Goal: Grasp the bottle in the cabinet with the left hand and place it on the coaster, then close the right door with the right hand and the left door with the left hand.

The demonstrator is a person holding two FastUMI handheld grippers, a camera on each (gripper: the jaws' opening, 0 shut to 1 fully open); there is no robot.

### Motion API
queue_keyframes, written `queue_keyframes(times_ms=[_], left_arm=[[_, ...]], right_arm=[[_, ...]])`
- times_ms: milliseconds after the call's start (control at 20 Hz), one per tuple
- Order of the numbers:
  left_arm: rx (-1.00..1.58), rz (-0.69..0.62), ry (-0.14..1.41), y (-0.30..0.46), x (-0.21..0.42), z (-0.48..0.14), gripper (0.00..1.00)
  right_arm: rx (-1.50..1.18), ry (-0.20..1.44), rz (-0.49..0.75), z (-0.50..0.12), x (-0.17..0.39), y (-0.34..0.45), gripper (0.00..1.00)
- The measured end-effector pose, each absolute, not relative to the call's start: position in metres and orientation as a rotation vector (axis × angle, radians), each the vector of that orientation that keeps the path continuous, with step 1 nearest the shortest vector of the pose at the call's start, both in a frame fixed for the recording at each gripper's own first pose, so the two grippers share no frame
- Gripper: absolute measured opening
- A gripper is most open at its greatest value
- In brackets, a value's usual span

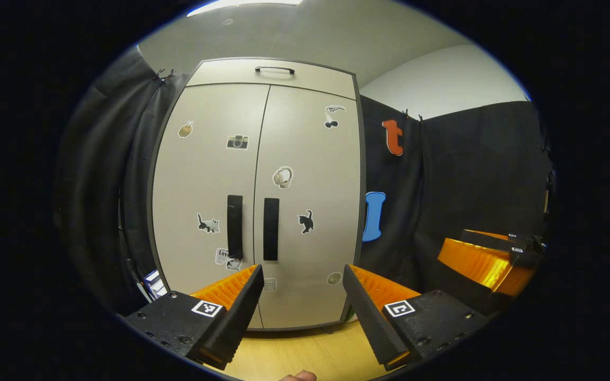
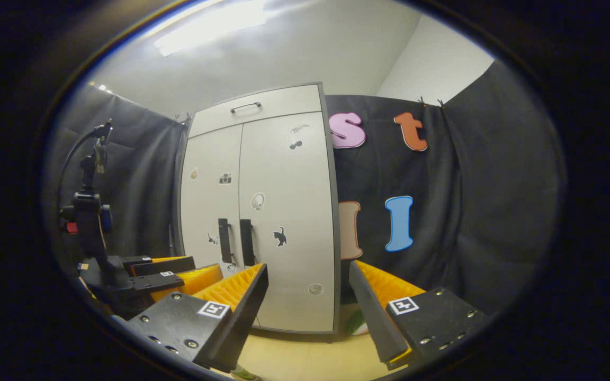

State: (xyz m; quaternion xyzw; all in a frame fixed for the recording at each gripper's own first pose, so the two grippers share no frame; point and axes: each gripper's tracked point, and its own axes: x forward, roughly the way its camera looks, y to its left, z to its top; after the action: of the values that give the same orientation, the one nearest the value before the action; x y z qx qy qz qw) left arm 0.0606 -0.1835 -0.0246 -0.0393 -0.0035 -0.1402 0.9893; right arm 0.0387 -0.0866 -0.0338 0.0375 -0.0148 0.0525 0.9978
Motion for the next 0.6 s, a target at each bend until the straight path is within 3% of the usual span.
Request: queue_keyframes(times_ms=[150,200,250,600], left_arm=[[-0.084,-0.293,-0.017,-0.190,0.063,-0.021,0.98],[-0.086,-0.300,-0.015,-0.192,0.063,-0.022,0.95],[-0.088,-0.306,-0.013,-0.194,0.064,-0.022,0.95],[-0.093,-0.347,0.004,-0.203,0.067,-0.028,0.95]], right_arm=[[0.084,-0.032,0.088,-0.035,0.039,-0.095,0.93],[0.085,-0.033,0.083,-0.035,0.039,-0.096,0.89],[0.086,-0.035,0.076,-0.034,0.038,-0.098,0.94],[0.074,-0.047,0.037,-0.035,0.031,-0.101,0.94]])
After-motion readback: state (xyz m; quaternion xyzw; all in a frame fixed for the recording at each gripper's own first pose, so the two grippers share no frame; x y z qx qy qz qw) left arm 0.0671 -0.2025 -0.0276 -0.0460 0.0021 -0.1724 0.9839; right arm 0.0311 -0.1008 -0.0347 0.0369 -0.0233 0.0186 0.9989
